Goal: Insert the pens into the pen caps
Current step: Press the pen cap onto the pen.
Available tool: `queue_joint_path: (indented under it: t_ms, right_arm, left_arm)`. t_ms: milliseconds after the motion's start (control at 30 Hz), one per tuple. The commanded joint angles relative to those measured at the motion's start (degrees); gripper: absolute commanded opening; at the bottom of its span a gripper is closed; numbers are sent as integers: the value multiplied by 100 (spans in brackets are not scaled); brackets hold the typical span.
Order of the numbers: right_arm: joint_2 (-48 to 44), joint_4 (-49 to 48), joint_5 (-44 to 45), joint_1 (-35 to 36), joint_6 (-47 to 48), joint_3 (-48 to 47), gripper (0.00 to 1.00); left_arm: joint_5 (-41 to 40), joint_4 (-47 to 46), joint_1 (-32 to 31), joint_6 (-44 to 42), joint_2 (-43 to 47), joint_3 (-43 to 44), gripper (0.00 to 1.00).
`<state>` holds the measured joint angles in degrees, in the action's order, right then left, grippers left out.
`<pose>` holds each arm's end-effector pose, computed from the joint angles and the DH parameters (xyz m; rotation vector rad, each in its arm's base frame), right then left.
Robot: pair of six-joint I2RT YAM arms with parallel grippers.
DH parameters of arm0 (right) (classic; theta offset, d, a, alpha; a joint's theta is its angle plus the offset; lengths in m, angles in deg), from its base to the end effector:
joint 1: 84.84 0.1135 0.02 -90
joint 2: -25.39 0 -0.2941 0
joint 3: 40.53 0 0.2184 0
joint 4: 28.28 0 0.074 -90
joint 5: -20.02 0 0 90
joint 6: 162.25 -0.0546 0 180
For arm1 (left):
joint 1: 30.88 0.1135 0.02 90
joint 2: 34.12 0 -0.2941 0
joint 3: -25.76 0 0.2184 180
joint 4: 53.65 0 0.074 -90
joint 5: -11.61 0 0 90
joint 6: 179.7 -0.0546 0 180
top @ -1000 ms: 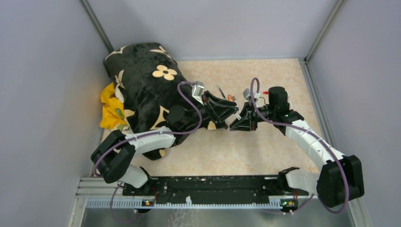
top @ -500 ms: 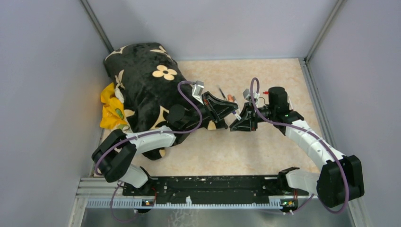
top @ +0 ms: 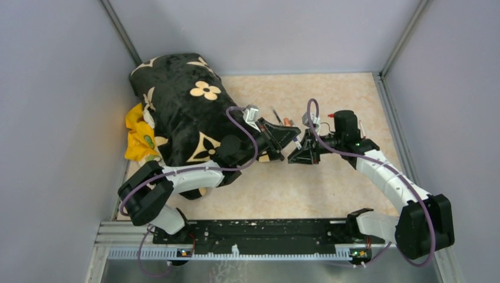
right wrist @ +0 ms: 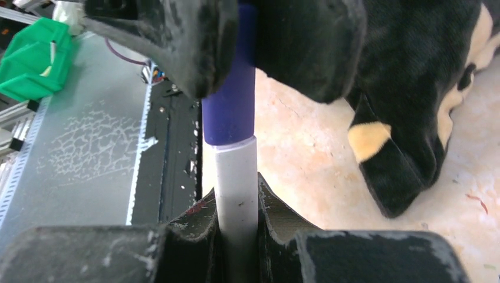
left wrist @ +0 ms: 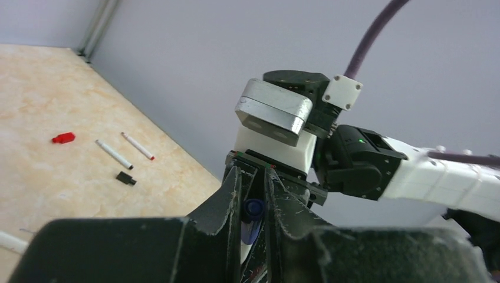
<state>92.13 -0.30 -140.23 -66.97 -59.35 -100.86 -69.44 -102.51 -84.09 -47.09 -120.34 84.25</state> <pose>0.1719 0.1094 0.3071 -1.1624 1.6153 1.3540 0.1808 -0.2560 0.3515 0.2787 1.3325 -1.5349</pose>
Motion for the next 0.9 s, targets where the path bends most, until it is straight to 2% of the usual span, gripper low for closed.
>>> queue_joint_path:
  t_ms: [0, 67, 100, 167, 300, 400, 467, 567, 700, 767, 867]
  right_arm:
    - [-141, -241, 1289, -12, 91, -510, 0]
    - [-179, -218, 1619, -80, 55, -543, 0]
    - [-262, -274, 1829, -264, -57, -548, 0]
    - [-298, -439, 1514, -416, -253, -498, 0]
    - [-290, -1366, 4, -519, -1051, -227, 0]
    - [-259, -2517, -486, -516, -1956, 35, 0]
    - [-266, -2448, -315, -519, -1909, 27, 0]
    - [-310, -1315, 611, -528, -944, -298, 0]
    - [-409, -832, 2012, -581, -548, -465, 0]
    - [-440, -766, 2161, -595, -465, -487, 0]
    - [-467, -729, 1967, -602, -317, -508, 0]
  left_arm:
    - [-26, 1199, -838, 74, -232, -64, 0]
    - [23, 1321, -940, 56, -262, -112, 0]
    - [138, 1698, -1002, 29, -203, -157, 0]
    - [306, 1768, -1023, 22, -176, -184, 0]
    - [1139, 598, -1051, 129, -474, -379, 0]
    - [1716, -139, -1051, 358, -810, -373, 0]
    - [1809, -303, -1051, 567, -932, -368, 0]
    - [1625, -96, -1087, 860, -917, -399, 0]
    - [1028, 1607, -1330, 510, -646, -140, 0]
    - [932, 2130, -1391, 401, -583, -66, 0]
    - [1177, 2180, -1394, 612, -591, -106, 0]
